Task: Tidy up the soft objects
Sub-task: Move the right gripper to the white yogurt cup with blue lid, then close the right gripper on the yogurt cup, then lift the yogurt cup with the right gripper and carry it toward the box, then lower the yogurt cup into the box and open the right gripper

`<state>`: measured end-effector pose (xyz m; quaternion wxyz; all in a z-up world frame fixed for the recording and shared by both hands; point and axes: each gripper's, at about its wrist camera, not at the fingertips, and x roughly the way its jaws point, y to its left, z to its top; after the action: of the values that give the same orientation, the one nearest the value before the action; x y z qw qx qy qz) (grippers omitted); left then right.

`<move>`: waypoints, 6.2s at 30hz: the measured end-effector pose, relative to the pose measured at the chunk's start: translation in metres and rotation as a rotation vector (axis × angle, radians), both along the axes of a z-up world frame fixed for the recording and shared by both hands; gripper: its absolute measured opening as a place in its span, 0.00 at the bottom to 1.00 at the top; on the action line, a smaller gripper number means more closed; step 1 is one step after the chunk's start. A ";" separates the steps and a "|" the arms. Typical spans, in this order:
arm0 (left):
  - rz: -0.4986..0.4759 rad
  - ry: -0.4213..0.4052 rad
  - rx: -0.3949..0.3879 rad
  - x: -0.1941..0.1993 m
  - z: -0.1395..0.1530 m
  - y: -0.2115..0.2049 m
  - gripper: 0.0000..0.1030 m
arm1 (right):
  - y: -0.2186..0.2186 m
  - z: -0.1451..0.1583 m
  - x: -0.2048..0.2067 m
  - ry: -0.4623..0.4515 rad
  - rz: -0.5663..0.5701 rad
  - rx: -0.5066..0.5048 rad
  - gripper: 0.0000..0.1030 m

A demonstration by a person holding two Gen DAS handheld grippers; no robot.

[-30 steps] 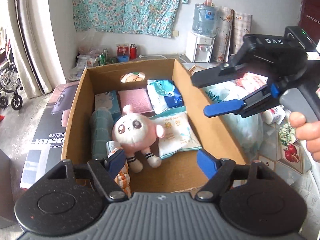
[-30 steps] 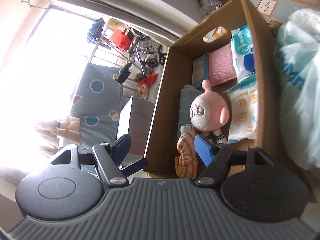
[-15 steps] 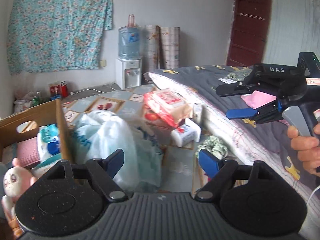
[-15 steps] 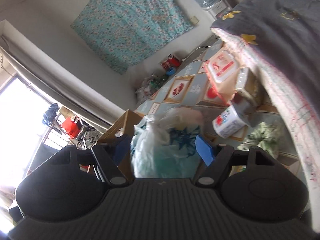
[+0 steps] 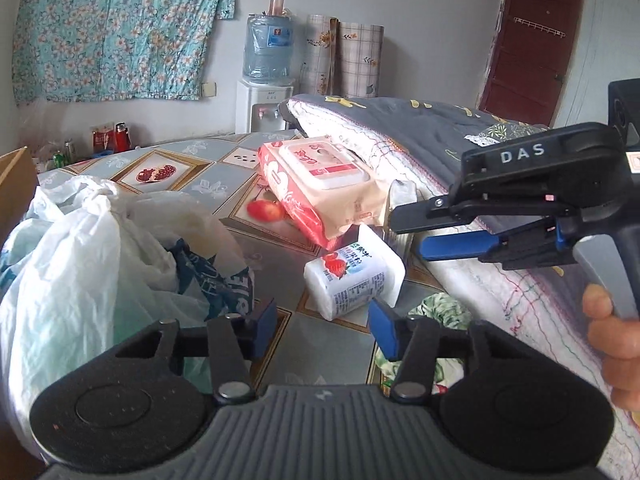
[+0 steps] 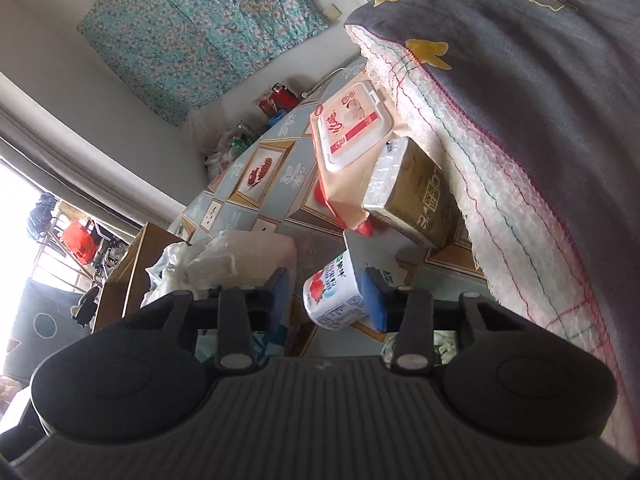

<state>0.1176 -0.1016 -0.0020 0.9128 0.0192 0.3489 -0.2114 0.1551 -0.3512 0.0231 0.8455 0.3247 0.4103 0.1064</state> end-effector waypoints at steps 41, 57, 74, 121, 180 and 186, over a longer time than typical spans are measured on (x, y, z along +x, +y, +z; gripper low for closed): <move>-0.055 0.118 -0.017 -0.013 -0.041 -0.025 0.49 | 0.021 0.009 -0.002 0.001 0.156 0.115 0.35; 0.004 0.041 0.028 0.019 -0.035 -0.032 0.61 | 0.010 -0.046 0.049 0.134 0.154 0.156 0.36; -0.040 0.051 0.037 -0.010 -0.036 -0.021 0.58 | 0.026 -0.045 0.024 0.195 0.197 0.225 0.30; 0.132 -0.238 0.007 -0.083 0.087 0.063 0.52 | 0.125 0.113 -0.051 -0.111 0.357 0.112 0.17; 0.285 0.623 0.034 -0.028 0.038 0.357 0.72 | 0.475 0.020 0.034 0.444 0.900 -0.047 0.27; 0.266 0.557 0.054 -0.038 0.056 0.347 0.75 | 0.464 0.030 0.036 0.418 0.870 -0.035 0.40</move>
<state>0.0800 0.2452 0.0542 0.8008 -0.0612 0.5907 -0.0779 0.1908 0.1126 0.0527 0.6273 0.1231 0.6710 0.3757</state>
